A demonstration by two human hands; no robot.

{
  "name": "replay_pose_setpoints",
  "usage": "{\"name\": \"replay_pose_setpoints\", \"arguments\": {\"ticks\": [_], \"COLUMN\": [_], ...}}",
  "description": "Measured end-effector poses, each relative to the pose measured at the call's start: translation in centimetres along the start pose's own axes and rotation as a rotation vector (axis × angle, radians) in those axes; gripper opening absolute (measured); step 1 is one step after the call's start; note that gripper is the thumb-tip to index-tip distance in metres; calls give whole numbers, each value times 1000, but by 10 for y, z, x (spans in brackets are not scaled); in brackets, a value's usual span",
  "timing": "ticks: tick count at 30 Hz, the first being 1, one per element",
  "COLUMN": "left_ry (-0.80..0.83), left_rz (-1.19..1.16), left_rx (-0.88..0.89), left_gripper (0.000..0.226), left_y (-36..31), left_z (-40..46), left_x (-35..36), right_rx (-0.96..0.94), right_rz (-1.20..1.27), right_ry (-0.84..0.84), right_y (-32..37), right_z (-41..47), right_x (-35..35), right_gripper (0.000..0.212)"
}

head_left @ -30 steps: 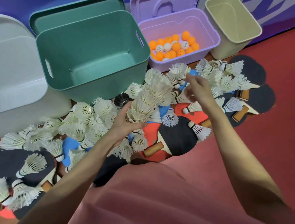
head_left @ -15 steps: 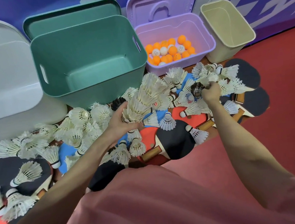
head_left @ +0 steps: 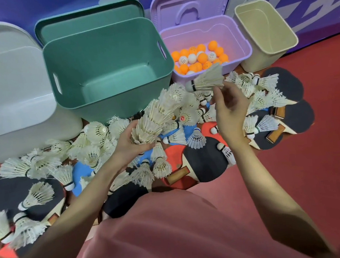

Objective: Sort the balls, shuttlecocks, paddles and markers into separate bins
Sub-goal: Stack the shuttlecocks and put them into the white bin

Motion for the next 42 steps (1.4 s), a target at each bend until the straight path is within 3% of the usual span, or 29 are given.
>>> {"name": "replay_pose_setpoints", "arguments": {"ticks": [7,10,16,20,23,27,30,34,37,40,42], "left_ry": [27,26,19,31,54,58,62,70,69,59,52], "left_rz": [85,119,30,-27,-25,-10,2,24,35,57,64], "left_rx": [63,44,19,30,48,46,49,49,71,110,115], "left_gripper": [67,68,64,63,67,68,68,67,64,61,61], "left_y": [-10,-8,-9,-20,-26,-27,-21,-16,-16,-14,-11], "left_z": [-6,-11,-16,-12,-12,-11,-8,-5,-6,-9,-12], "left_x": [7,7,12,18,22,24,22,19,19,15,11], "right_rx": [70,96,152,88,86,272,322,524,663,517,355], "right_rz": [-67,-57,25,60,-260,-1012,-1189,-1250,-1134,-1065,-869], "right_ry": [503,572,479,254,93,330,412,476,471,299,153], "right_y": [-11,-12,-14,-16,-55,-129,-145,-159,-166,-148,-120], "right_z": [-22,-27,-26,-10,3,18,23,31,36,44,43], "right_x": [49,57,52,30,3,-26,-37,-40,-40,-39,-33], "right_gripper": [12,14,28,25,27,37,46,37,25,31,37]}}
Point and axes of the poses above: each hand's wrist, its own z-axis towards the middle knuckle, its own x-axis out of the palm, y = z × x, the point moved 6 cm from there along z, towards the middle knuckle, and after that the axes turned 5 degrees about -y, right-handed, at the moved point
